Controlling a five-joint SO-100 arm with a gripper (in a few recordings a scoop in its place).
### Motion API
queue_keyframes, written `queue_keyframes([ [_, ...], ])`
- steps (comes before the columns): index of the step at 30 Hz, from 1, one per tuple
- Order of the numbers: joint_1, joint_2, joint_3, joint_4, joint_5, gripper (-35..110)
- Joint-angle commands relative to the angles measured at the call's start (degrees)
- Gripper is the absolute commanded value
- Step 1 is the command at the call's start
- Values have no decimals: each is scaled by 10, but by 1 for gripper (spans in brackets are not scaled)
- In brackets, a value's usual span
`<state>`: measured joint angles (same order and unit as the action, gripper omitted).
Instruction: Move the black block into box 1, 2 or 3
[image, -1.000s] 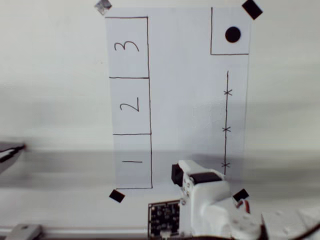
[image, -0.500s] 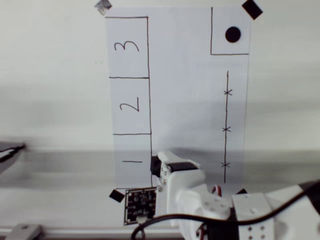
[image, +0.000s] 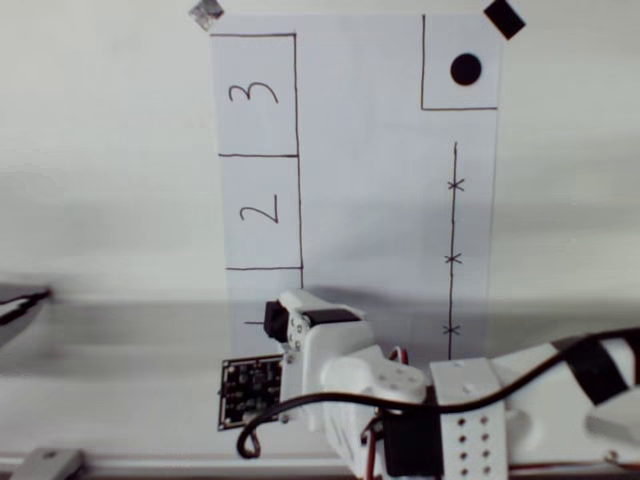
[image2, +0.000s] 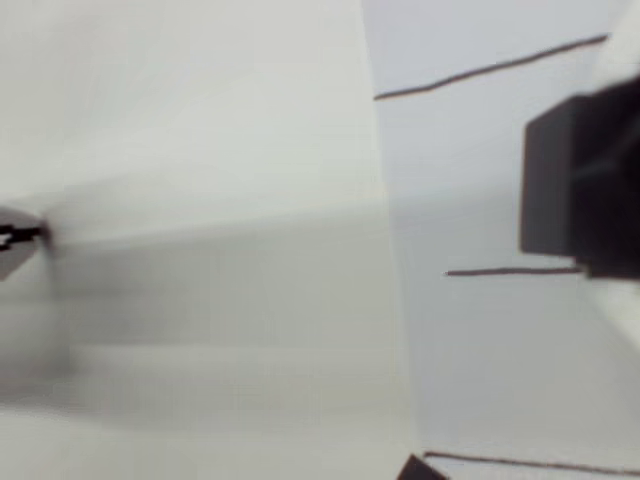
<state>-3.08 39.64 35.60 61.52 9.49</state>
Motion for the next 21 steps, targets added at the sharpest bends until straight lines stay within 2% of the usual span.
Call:
queue_keyframes([
  [1, 0, 6, -59, -16, 15, 0],
  [21, -15, -62, -114, -31, 22, 0],
])
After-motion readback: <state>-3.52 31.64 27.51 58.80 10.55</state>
